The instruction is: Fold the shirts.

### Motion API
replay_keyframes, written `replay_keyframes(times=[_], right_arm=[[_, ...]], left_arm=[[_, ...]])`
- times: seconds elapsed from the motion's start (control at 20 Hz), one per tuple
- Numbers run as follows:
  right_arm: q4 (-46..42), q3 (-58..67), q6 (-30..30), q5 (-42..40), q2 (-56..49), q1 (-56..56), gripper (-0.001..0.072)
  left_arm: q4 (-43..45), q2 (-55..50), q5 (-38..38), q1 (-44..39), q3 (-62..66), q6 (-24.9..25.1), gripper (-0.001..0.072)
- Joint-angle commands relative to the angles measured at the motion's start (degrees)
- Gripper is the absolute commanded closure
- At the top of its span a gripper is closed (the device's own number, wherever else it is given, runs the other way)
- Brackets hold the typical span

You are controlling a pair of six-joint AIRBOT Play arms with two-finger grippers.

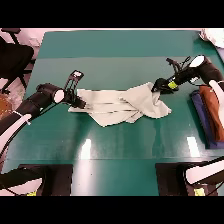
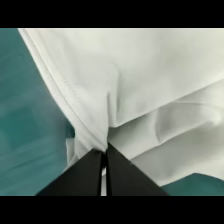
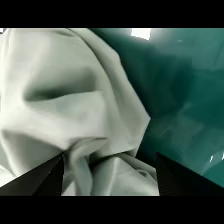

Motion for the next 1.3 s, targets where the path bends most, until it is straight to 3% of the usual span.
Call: replay_keyframes(times=[0.0, 0.15, 0.3, 0.5, 0.55, 0.65, 0.7, 0.75, 0.9, 1.25], right_arm=[[-0.6, 0.1, 0.2, -2.2, 3.4, -1.6, 0.0088], [-10.6, 0.1, 0.4, -3.8, 10.9, -1.3, 0.0088], [-13.0, 0.1, -9.9, -5.1, 18.9, 2.9, 0.0088], [-13.0, 0.0, -14.6, -9.1, 24.2, 14.4, 0.0091], [-13.2, 0.0, -16.7, -8.9, 23.9, 18.1, 0.0115], [-13.7, 0.0, -17.0, -8.4, 21.4, 24.7, 0.0276], [-14.6, 0.0, -17.4, -8.0, 19.5, 27.4, 0.0284], [-16.9, 0.0, -17.3, -8.0, 17.3, 30.1, 0.0279], [-22.6, 0.0, -15.2, -9.1, 10.7, 35.8, 0.0108], [-22.4, 0.0, -13.1, -10.6, 2.6, 37.7, 0.0109]], left_arm=[[-0.3, -0.5, 0.0, 0.0, -0.1, 0.5, 0.0683], [-0.3, -0.5, -1.1, 0.0, -0.1, 0.6, 0.0683], [-0.3, -0.5, -1.1, 0.0, -0.1, 0.5, 0.0683], [-0.3, -0.5, -1.1, 0.0, -0.1, 0.5, 0.0684], [-0.3, -0.5, -1.1, 0.0, -0.1, 0.5, 0.0683], [-0.3, -0.5, -1.2, 0.0, -0.1, 0.5, 0.0683], [-0.3, -0.5, -1.3, 0.0, -0.1, 0.5, 0.0683], [-0.3, -0.5, -1.6, 0.0, -0.1, 0.6, 0.0683], [-0.3, -0.5, -2.4, 0.0, 0.0, 0.6, 0.0683], [-0.3, -0.5, -2.8, 0.0, 0.0, 0.6, 0.0683]])
